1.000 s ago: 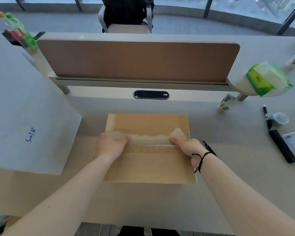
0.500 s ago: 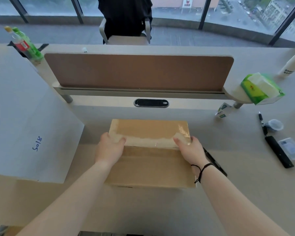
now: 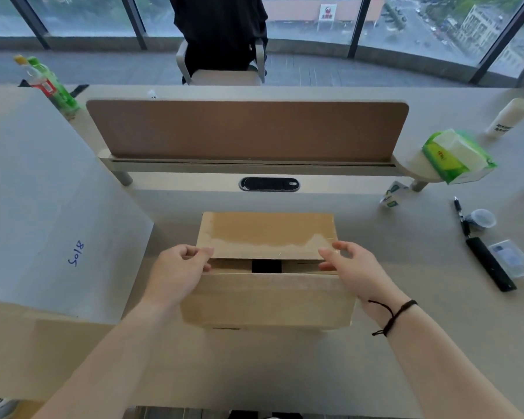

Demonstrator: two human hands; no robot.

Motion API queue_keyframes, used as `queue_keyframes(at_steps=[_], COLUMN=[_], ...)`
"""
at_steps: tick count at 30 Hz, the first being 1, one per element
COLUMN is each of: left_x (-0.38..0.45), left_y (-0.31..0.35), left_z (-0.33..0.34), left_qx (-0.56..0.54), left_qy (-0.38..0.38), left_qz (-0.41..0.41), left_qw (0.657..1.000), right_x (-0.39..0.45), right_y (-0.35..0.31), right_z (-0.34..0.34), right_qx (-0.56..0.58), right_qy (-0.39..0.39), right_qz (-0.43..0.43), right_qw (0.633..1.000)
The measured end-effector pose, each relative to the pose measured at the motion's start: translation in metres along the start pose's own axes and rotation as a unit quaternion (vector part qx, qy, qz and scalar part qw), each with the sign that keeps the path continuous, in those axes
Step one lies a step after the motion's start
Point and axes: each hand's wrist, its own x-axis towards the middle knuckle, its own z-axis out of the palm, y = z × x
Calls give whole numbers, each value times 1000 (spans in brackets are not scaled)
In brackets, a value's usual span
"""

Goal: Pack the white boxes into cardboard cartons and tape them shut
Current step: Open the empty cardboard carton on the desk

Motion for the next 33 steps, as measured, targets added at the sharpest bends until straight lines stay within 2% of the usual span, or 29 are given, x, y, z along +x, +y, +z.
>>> queue_keyframes(at_steps=[4, 8, 12, 15, 19, 22, 25, 30, 33], left_x=[-13, -22, -22, -21, -29, -39, -39, -36, -34], left_y=[0, 6, 6, 1, -19, -36, -57, -83, -85], left_z=[-20, -32, -24, -7, 25, 45, 61, 75, 78], left_qx=[60, 119, 182, 299, 422, 416, 429, 454, 455], left_qy=[-119, -235, -269, -290, -255, -221, -167, -113, -100], left_qz=[-26, -45, -30, 2, 67, 143, 209, 259, 280], left_qw=[991, 964, 945, 909, 867, 870, 863, 845, 840], right_x=[-16, -23, -25, -23, -29, -37, -36, -31, -24], right_y=[-10, -13, -13, -10, 10, 29, 53, 87, 81], right_z=[-13, -16, -4, 13, 37, 50, 60, 70, 75], right_qx=[-56, -125, -246, -366, -474, -471, -481, -498, -492], right_qy=[-105, -207, -281, -310, -255, -206, -154, -90, -94], right_qz=[9, 13, 13, 5, -81, -155, -232, -317, -326], right_qw=[993, 970, 928, 878, 839, 844, 832, 802, 802])
